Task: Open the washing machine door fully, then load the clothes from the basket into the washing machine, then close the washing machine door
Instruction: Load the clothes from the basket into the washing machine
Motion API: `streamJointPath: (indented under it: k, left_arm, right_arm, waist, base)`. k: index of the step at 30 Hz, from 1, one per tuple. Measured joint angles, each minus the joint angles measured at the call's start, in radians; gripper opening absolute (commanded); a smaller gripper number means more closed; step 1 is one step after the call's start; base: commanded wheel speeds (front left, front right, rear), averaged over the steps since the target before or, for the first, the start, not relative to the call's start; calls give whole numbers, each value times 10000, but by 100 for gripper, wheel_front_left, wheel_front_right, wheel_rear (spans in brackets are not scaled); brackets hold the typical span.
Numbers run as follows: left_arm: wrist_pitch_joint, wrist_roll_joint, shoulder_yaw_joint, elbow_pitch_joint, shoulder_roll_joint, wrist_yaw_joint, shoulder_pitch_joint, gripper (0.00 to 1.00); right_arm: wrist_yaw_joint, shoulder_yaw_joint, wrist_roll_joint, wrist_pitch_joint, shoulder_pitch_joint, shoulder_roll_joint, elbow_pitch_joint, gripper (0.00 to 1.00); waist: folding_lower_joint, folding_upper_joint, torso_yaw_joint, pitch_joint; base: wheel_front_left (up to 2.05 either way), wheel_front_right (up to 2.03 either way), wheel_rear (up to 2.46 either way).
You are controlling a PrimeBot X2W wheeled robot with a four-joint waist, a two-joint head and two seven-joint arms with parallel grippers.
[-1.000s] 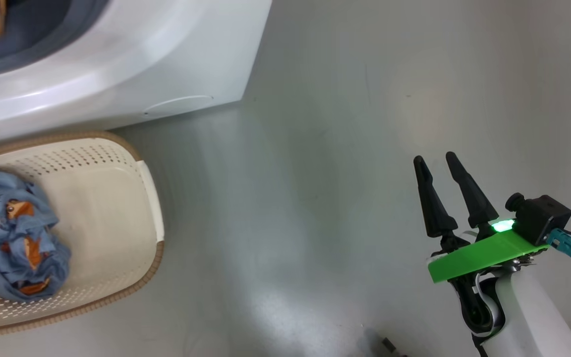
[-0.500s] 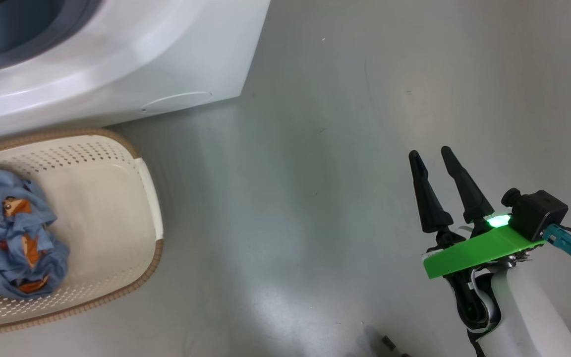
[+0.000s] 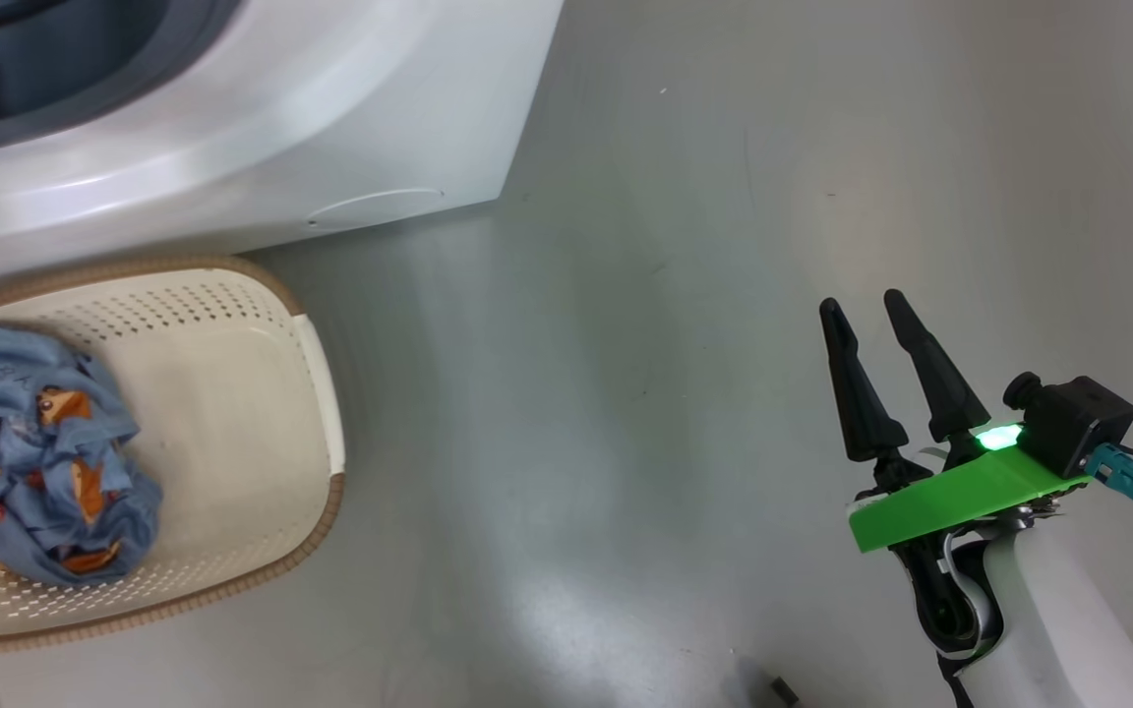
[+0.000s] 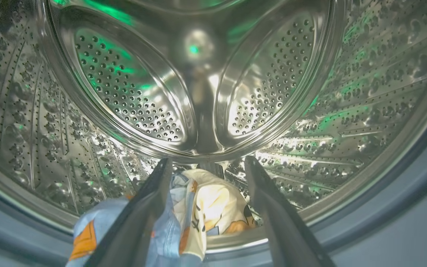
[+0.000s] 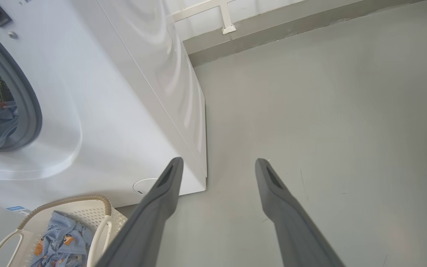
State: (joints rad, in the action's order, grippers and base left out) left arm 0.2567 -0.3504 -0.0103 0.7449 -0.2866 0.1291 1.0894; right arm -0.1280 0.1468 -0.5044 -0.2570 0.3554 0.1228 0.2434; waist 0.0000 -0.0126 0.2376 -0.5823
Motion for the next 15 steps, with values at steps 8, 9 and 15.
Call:
streamJointPath:
  k: [8, 9, 15]
  left_arm:
    - [0, 25, 268, -696, 401, 0, -1384, 100]
    - [0, 35, 314, -826, 472, 0, -1569, 100]
    - [0, 228, 792, -1816, 706, 0, -2902, 100]
  right_arm:
    - [0, -167, 2, 0, -7, 132, -6, 100]
    - [0, -219, 2, 0, -9, 163, -8, 100]
    - [0, -364, 2, 0, -22, 270, -36, 100]
  waist:
    - [-1, 0, -308, 155]
    - [0, 0, -357, 176]
    - [0, 0, -611, 311]
  base:
    - [0, 0, 0]
    - [0, 0, 0]
    - [0, 0, 0]
